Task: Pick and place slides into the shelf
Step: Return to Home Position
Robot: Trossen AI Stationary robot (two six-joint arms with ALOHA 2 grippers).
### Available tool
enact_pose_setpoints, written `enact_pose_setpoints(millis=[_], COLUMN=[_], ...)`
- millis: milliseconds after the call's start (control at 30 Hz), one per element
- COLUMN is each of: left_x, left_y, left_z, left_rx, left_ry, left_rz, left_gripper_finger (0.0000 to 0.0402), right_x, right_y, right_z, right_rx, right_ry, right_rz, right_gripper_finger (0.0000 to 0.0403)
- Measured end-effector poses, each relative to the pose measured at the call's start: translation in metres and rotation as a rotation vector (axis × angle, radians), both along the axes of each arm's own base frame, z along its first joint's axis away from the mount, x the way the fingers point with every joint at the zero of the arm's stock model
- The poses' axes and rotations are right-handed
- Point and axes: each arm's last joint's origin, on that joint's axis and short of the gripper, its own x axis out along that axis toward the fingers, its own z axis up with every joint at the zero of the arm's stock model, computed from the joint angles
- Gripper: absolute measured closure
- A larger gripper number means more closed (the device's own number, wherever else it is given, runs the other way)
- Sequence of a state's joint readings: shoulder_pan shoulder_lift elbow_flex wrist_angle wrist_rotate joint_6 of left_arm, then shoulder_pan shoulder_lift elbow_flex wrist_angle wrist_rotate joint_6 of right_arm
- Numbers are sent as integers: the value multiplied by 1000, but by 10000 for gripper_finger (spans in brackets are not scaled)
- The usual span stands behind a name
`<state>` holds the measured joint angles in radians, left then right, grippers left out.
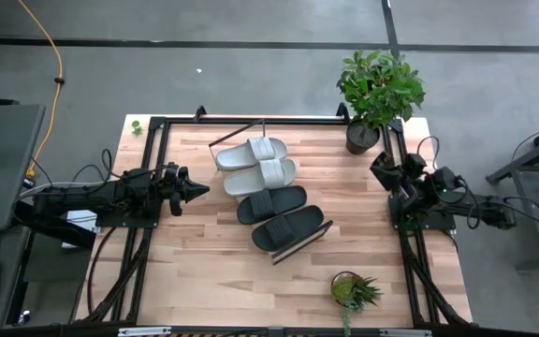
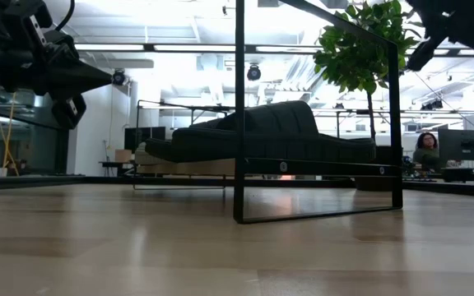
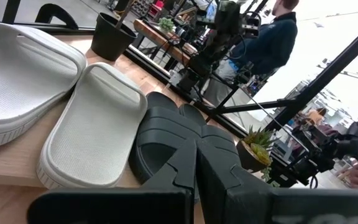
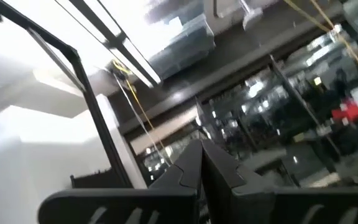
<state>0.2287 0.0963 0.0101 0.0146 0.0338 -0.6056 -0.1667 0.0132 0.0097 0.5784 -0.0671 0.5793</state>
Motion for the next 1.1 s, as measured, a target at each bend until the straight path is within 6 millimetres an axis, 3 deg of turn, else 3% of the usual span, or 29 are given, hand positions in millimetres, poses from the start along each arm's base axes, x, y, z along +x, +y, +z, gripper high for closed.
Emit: enact_pose_setpoints(millis=[433,667,933,1100], left_x=[0,0,0,0], left_y=[0,0,0,0], left_z=[0,0,0,0], left_rx=[0,0,0,0], left_ry=[0,0,0,0], left_rz=[0,0,0,0], left_gripper_finger=[401,401,401,401], right_x=[9,14,16,17], right_y=[11,12,13,13], right_z=[-14,-34,-50,-51], right_rx=[37,28,-41,-119], right_ry=[165,376,548,564], right_rz=[53,-5,-13,-22], right_gripper_finger=[403,403,403,403])
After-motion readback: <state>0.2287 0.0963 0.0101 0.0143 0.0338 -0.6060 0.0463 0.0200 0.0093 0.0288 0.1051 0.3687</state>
